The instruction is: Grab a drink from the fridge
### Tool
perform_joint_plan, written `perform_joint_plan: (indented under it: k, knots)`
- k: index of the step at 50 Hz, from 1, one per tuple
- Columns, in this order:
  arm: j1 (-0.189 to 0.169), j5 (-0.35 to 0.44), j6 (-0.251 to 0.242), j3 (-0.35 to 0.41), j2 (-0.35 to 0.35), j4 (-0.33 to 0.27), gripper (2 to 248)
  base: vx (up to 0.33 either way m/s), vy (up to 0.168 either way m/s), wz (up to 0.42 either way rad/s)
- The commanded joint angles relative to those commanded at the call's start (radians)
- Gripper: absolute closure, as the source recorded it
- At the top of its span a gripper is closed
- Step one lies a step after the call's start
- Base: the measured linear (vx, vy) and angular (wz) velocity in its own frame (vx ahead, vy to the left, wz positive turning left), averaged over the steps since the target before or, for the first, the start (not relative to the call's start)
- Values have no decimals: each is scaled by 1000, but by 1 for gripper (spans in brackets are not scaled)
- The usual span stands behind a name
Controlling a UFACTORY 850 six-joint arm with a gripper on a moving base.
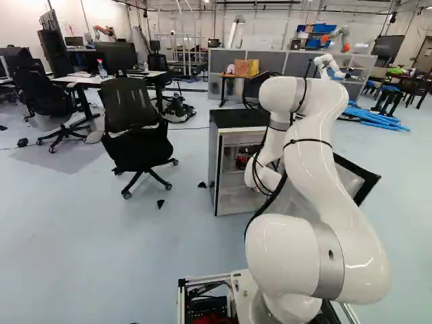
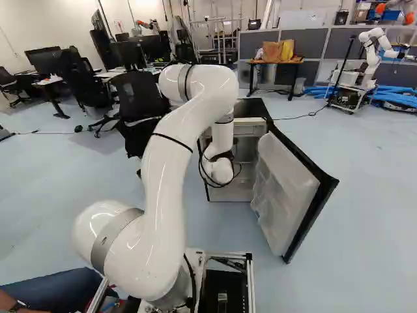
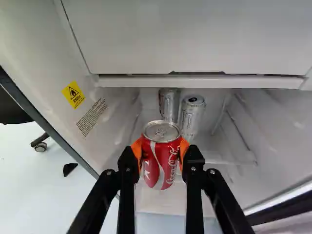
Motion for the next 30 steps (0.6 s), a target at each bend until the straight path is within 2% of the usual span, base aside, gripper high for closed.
perform_joint_plan:
  k: [30]
  knots:
    - [11,0,0,230,196,169,154,0,0,0]
